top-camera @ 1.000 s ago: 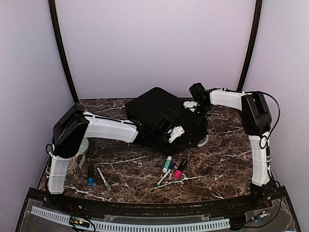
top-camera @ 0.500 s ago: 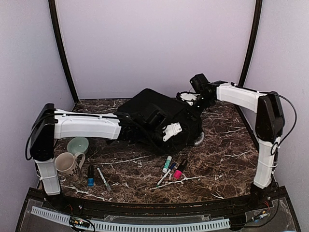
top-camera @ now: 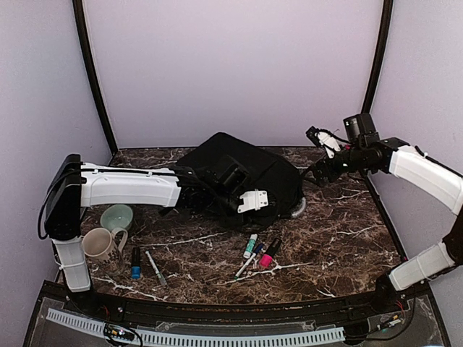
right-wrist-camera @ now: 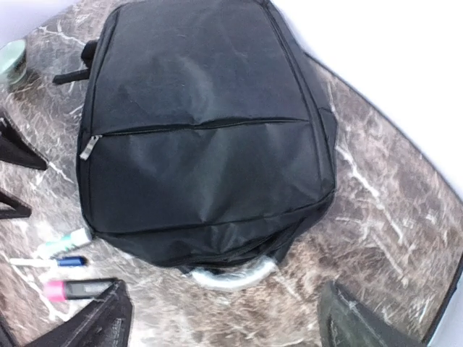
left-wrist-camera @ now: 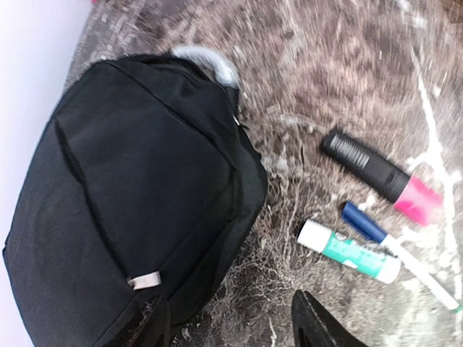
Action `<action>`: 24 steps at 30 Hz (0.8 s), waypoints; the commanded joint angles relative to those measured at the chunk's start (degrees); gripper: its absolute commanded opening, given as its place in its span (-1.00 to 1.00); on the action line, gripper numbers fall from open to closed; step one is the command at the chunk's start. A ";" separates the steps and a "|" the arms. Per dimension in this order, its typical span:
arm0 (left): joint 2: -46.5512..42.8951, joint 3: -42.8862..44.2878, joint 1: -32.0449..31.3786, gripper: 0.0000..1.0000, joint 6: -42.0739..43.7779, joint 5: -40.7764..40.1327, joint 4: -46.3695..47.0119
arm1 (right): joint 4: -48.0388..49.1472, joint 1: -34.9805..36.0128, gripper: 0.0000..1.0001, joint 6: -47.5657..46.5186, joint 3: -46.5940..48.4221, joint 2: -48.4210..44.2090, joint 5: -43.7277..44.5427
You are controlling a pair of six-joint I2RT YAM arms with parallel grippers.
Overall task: Pack the student bag
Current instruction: Zip the student bag at the center of the board.
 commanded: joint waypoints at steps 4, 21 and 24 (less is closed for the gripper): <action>7.53 5.09 0.77 0.21 10.34 -4.17 3.81 | 9.51 -4.40 1.00 0.78 -13.71 -5.82 -15.08; 16.89 11.13 1.23 -0.36 17.73 -7.16 16.22 | 12.32 -4.41 0.84 -0.82 -17.83 -0.08 -15.31; 18.61 14.33 1.85 -0.61 15.90 -5.61 14.13 | 12.06 -4.50 0.65 0.31 -16.94 0.88 -11.59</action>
